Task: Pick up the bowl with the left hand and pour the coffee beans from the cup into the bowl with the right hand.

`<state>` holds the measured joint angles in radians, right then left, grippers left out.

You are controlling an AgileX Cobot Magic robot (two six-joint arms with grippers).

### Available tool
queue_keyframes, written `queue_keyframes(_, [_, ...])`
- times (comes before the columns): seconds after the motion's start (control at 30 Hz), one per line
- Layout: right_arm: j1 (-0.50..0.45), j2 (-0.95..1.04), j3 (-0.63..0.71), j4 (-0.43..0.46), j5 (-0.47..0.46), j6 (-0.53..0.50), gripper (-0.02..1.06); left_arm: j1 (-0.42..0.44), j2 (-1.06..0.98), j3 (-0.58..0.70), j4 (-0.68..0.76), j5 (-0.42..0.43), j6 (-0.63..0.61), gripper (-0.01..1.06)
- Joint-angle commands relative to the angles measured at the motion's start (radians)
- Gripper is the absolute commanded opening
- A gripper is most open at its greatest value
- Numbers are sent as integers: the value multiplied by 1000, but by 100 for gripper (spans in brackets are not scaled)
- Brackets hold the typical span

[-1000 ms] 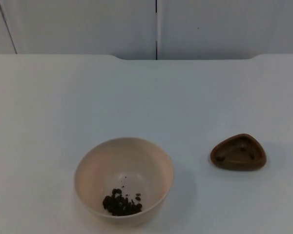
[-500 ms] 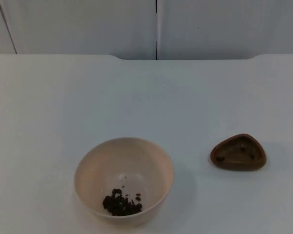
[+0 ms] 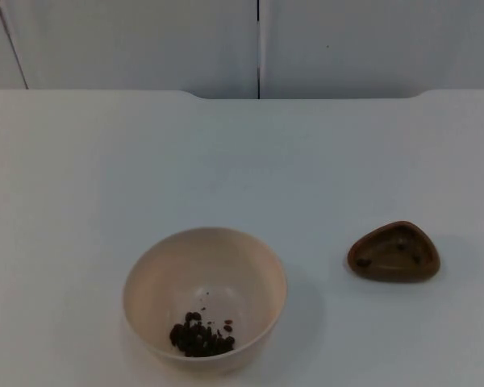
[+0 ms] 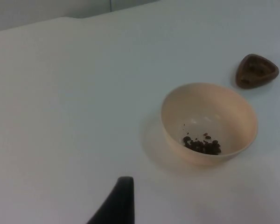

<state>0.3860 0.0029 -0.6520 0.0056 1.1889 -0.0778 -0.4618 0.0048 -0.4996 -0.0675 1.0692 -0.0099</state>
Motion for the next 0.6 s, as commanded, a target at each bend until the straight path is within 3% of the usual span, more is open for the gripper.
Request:
queue_keyframes(0.0, [-3, -3, 23, 18, -21, 0, 73, -6, -5, 5, 0, 2, -4, 103])
queue_keyframes(0.17, [-3, -3, 142, 58, -108, 0, 73, -6, -5, 5, 0, 2, -4, 103])
queue_keyframes(0.57, [-3, -3, 135, 48, -110, -2, 73, -6, -5, 5, 4, 2, -4, 103])
